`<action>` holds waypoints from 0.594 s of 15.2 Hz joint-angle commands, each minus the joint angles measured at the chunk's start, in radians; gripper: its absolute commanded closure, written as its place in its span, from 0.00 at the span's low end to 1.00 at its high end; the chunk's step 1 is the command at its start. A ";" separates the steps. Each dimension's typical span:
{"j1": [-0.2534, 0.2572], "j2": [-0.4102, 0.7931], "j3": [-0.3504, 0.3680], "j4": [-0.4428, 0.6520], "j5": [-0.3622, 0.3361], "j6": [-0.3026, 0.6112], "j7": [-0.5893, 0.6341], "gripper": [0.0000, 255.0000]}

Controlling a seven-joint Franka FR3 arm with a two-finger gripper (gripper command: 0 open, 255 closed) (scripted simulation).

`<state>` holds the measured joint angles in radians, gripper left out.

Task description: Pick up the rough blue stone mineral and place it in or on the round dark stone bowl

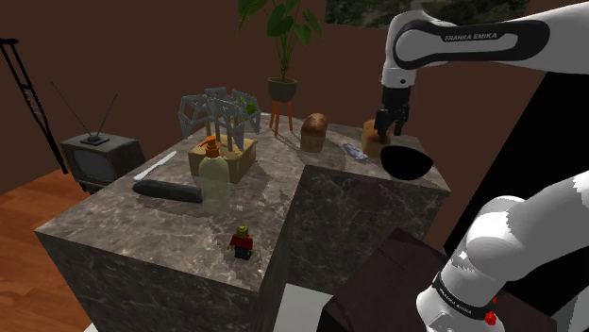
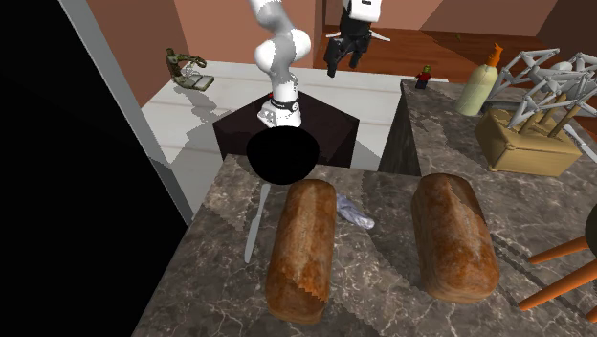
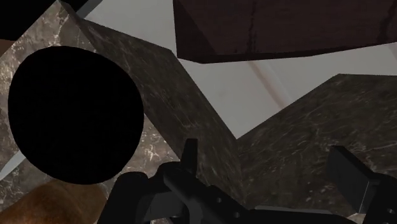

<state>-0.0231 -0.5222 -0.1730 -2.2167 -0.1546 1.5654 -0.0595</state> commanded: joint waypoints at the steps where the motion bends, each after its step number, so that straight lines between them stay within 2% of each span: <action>1: -0.005 0.064 -0.027 0.024 -0.006 0.041 -0.028 0.00; 9: -0.024 0.359 -0.123 0.204 0.021 0.150 -0.147 0.00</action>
<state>-0.0455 -0.2051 -0.2868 -2.0469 -0.1415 1.7092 -0.1918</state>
